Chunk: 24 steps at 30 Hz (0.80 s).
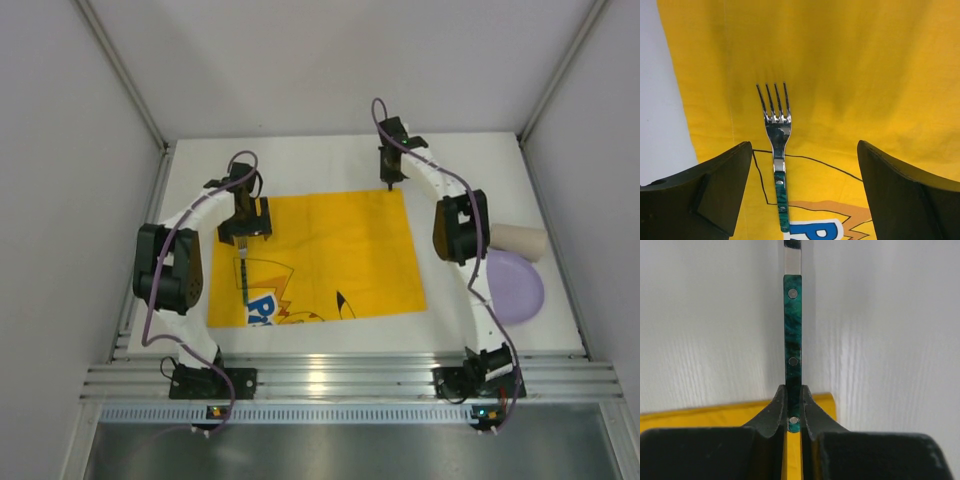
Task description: Set the dinner table for one person
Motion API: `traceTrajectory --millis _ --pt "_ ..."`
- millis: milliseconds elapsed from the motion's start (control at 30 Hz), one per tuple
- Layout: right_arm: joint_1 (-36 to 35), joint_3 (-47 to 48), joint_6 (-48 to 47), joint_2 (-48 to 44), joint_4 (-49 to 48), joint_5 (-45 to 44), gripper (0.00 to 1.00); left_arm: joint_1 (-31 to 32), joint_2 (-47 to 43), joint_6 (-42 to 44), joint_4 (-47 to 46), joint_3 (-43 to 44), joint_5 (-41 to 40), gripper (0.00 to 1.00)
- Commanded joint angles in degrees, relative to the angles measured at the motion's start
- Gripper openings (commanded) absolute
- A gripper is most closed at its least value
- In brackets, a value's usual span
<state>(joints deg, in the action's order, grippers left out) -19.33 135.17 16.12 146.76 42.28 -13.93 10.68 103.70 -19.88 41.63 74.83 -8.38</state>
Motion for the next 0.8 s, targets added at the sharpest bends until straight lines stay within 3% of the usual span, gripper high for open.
traceTrajectory --millis 0,133,233,333,467,767 --pt "0.88 -8.31 0.75 -17.18 0.71 -1.45 0.00 -0.31 1.94 -2.00 0.13 2.86 -0.23 0.92" --pt "-1.31 -33.67 3.82 -33.26 -3.60 -0.83 0.00 -0.31 2.91 -2.97 -1.02 3.92 0.03 0.93" --pt "-3.94 -44.43 5.32 -45.91 -5.02 -0.22 0.00 -0.31 3.44 -3.76 -0.76 4.54 0.21 0.93" --pt "-7.19 -50.33 7.25 -52.25 -3.26 1.28 0.00 -0.31 3.35 -4.82 -0.67 4.63 1.26 0.93" --pt "-11.60 -57.29 9.54 -56.84 -3.34 3.91 0.00 -0.31 2.82 -5.69 -0.67 4.28 1.79 0.93" --pt "-12.57 -68.90 12.53 -55.27 -4.84 9.89 0.00 -0.31 0.36 -6.75 -2.60 0.06 2.85 0.93"
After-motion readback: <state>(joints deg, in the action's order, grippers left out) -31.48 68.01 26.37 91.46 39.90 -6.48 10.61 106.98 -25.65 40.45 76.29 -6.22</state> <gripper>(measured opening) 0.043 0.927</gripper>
